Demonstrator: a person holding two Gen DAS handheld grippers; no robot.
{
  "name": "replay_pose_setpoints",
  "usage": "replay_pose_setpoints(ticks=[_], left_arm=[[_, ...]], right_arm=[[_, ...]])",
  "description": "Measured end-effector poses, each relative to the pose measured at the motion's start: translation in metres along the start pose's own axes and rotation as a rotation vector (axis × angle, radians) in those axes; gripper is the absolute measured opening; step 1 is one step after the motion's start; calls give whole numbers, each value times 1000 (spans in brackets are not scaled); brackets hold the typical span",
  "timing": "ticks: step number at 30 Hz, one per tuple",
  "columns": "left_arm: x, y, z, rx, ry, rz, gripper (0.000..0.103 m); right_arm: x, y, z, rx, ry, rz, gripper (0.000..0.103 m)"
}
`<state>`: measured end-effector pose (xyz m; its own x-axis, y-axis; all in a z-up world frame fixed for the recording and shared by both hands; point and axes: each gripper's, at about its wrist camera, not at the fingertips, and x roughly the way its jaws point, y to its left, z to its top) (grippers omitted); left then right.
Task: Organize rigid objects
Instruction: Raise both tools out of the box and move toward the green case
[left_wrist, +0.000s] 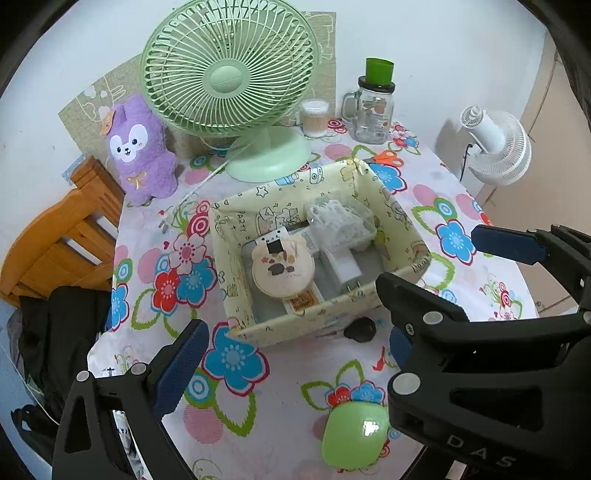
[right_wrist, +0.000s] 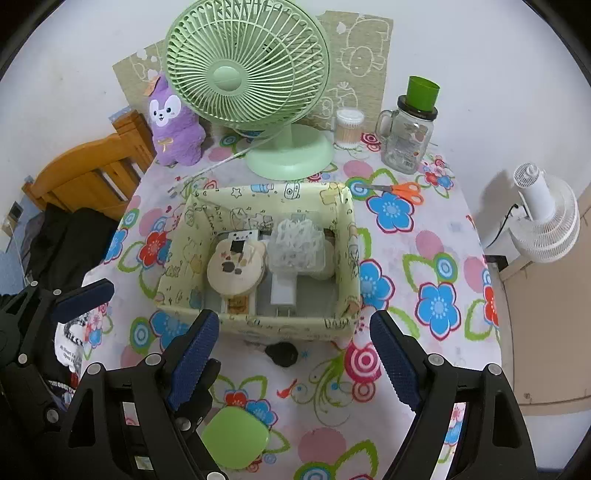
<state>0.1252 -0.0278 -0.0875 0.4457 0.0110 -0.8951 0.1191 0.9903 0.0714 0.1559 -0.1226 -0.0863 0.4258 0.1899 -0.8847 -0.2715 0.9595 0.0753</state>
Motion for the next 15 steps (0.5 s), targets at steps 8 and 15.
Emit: replay_pose_setpoints(ticks=[8, 15], left_arm=[[-9, -3, -18, 24, -12, -11, 99], [-8, -8, -35, 44, -5, -33, 99]], right_arm=[[-13, 6, -22, 22, -29, -4, 86], [-15, 8, -41, 30, -28, -13, 86]])
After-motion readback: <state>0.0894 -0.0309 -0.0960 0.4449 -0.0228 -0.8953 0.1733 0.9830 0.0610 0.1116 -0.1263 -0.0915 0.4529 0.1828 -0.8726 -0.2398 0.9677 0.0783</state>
